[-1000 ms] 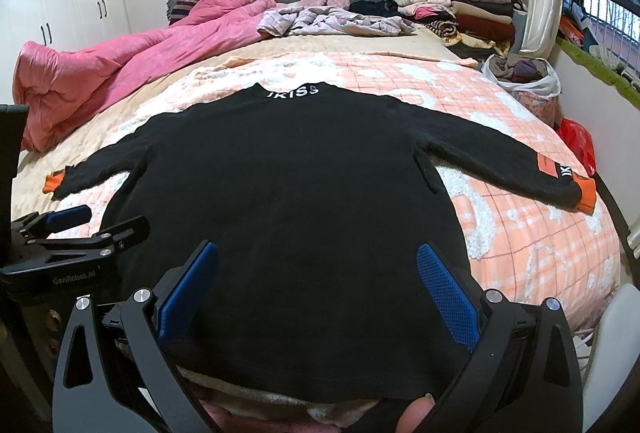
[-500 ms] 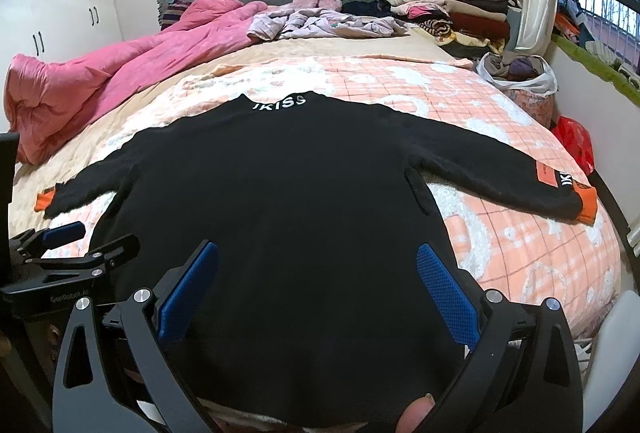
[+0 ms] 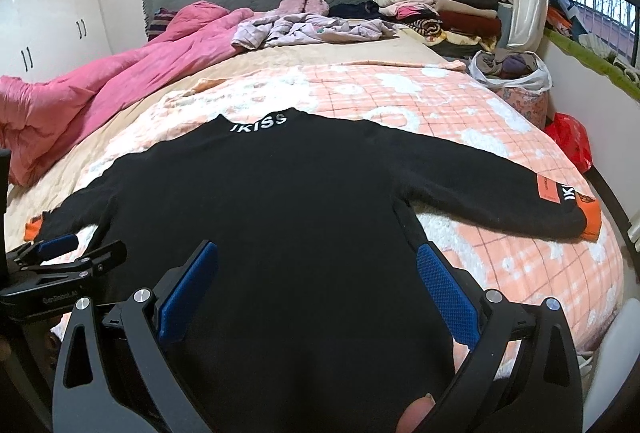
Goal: Fold small clothes
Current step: 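Move the right tool toward the orange-and-black sock at the sleeve end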
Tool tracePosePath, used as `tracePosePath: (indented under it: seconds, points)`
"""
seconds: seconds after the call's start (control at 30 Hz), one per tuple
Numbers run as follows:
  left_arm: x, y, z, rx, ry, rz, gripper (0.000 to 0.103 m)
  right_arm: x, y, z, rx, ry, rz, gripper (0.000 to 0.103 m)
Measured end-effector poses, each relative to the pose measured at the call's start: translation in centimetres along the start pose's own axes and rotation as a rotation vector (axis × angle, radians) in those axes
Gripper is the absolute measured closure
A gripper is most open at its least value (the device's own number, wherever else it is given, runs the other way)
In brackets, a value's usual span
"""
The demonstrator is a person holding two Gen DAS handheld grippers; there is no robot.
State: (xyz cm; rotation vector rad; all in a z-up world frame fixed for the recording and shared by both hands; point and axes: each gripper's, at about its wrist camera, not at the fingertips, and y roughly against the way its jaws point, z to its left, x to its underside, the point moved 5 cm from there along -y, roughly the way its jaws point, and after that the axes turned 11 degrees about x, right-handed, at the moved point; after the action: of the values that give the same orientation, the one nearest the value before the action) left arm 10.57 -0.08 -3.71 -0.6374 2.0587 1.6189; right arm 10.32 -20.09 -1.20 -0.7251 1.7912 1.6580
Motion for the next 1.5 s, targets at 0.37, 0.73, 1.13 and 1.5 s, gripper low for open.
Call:
tracePosePath:
  seconds: [0.37,0.73,1.13,1.5]
  points:
    - [-2.7,-1.6,-0.5,0.015,-0.001,-0.009,0.009,-2.0,-2.4,-1.0,0.018,-0.041,0.0,0.004]
    - [-5.6,-3.3,-1.0,0.019,0.003,-0.02,0.009,-3.6,-4.0,-3.1,0.046,-0.088,-0.004,0.004]
    - [-8.3,-5.2,-2.2,0.028,0.007,-0.018,0.009,-5.1,-5.7,-8.2,0.125,-0.178,0.0,0.004]
    - [-10.4,-7.6,-3.9,0.037,-0.014,-0.012,0.009,-4.9,-7.2,-14.6,0.225,-0.293,0.019,0.004]
